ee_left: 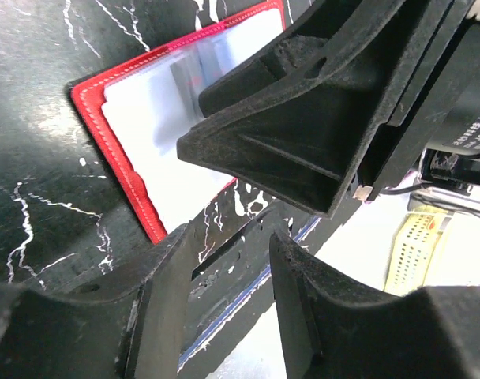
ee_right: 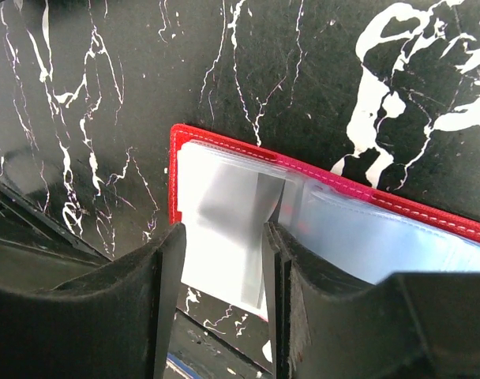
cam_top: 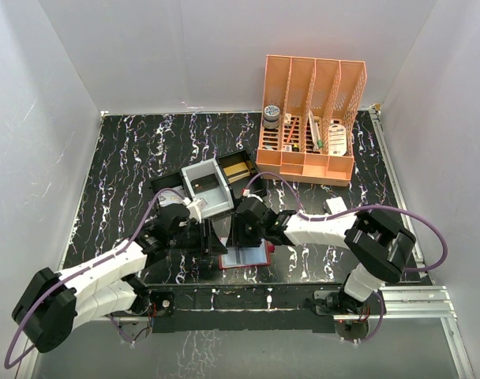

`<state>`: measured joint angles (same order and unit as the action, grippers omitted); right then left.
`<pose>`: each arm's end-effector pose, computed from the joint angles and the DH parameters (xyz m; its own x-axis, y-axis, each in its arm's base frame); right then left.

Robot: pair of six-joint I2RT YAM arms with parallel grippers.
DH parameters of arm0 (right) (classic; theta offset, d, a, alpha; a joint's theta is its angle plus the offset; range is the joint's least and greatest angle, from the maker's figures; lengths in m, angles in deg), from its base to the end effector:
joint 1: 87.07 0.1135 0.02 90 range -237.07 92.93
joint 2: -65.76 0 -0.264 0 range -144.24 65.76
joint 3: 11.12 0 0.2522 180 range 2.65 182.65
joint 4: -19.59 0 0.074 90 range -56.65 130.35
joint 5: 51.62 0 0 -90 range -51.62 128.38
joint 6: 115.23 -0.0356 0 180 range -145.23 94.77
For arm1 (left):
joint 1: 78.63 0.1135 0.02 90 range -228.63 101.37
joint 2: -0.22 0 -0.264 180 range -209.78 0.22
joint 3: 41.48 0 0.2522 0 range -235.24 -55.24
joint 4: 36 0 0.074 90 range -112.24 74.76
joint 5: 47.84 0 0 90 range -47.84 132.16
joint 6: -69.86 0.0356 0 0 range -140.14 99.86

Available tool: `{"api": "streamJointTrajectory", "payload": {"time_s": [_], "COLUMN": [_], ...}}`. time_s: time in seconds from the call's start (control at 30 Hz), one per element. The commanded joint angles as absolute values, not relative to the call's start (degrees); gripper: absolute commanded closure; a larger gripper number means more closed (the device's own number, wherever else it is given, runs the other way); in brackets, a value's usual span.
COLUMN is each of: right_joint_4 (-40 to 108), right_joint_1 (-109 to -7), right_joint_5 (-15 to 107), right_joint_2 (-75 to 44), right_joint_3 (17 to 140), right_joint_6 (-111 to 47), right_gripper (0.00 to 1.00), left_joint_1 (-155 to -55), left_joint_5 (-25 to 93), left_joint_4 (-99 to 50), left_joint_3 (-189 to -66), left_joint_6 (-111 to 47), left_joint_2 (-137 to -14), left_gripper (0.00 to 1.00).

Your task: Take the credit cards out of the card holder

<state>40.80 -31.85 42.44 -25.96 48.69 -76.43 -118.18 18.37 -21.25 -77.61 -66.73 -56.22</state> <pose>0.1735 0.2542 0.1565 -0.9433 0.0046 -0.3319 -0.1730 0.8467 0.5032 0.1434 -0.1370 0.1847 -0.9126 -0.1085 -0.3942 0.2536 0.6061 -0.7539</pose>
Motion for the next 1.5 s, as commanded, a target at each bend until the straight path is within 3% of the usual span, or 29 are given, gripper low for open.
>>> {"api": "streamJointTrajectory", "payload": {"time_s": [0.0, 0.2, 0.43, 0.6, 0.83, 0.93, 1.1, 1.47], "right_joint_4": [40.6, 42.4, 49.5, 57.7, 66.3, 65.0, 60.0, 52.3], "right_joint_1": [-31.8, -31.9, -29.4, -26.1, -23.0, -22.9, -23.3, -25.7], "right_joint_5": [42.8, 41.8, 35.6, 28.4, 20.4, 21.3, 24.0, 30.5], "right_joint_2": [-26.5, -26.7, -27.7, -31.7, -37.4, -37.4, -34.9, -30.9], "right_joint_3": [47.2, 48.0, 53.9, 60.4, 66.1, 65.3, 61.7, 55.5], "right_joint_6": [-77.0, -76.7, -74.8, -75.2, -77.8, -78.0, -78.1, -78.4], "right_gripper": [0.58, 0.56, 0.45, 0.42, 0.40, 0.43, 0.58, 0.61], "left_joint_1": [-119.9, -121.8, -122.0, -122.1, -122.1, -122.0, -122.1, -122.5], "left_joint_5": [15.7, 20.7, 39.5, 44.1, 43.2, 41.9, 34.8, 21.1], "left_joint_4": [-26.8, -25.9, -10.6, -5.2, -5.3, -6.6, -12.1, -30.6], "left_joint_3": [-76.6, -77.6, -79.0, -79.9, -80.4, -80.2, -78.4, -73.6], "left_joint_6": [-67.8, -68.2, -71.0, -72.2, -71.8, -71.3, -69.5, -68.3], "left_joint_2": [-58.3, -60.1, -46.4, -41.1, -42.4, -43.4, -45.9, -58.0], "left_gripper": [0.59, 0.64, 0.59, 0.57, 0.56, 0.56, 0.56, 0.49]}}
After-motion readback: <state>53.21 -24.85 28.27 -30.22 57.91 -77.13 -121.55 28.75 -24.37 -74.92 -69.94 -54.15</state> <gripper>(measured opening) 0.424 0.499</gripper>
